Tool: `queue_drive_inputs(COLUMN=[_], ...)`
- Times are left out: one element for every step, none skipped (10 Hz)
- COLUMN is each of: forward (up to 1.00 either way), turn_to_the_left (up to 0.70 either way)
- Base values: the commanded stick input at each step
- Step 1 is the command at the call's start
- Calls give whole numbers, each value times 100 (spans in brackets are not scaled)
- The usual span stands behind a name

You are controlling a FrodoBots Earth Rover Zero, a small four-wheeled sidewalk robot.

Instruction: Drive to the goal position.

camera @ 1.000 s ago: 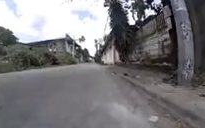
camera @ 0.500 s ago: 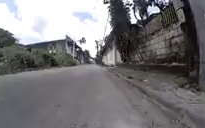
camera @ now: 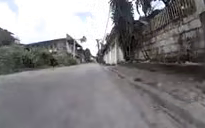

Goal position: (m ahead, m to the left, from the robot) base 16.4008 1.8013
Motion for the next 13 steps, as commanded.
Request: queue_drive_inputs(forward=[100, 100, 100, 100, 100, 100, 100, 100, 100, 100, 100, 100, 100], turn_to_the_left=[-7, -2, -2, -2, -2, -2, -2, 0, 0, 0, 0, 0, 0])
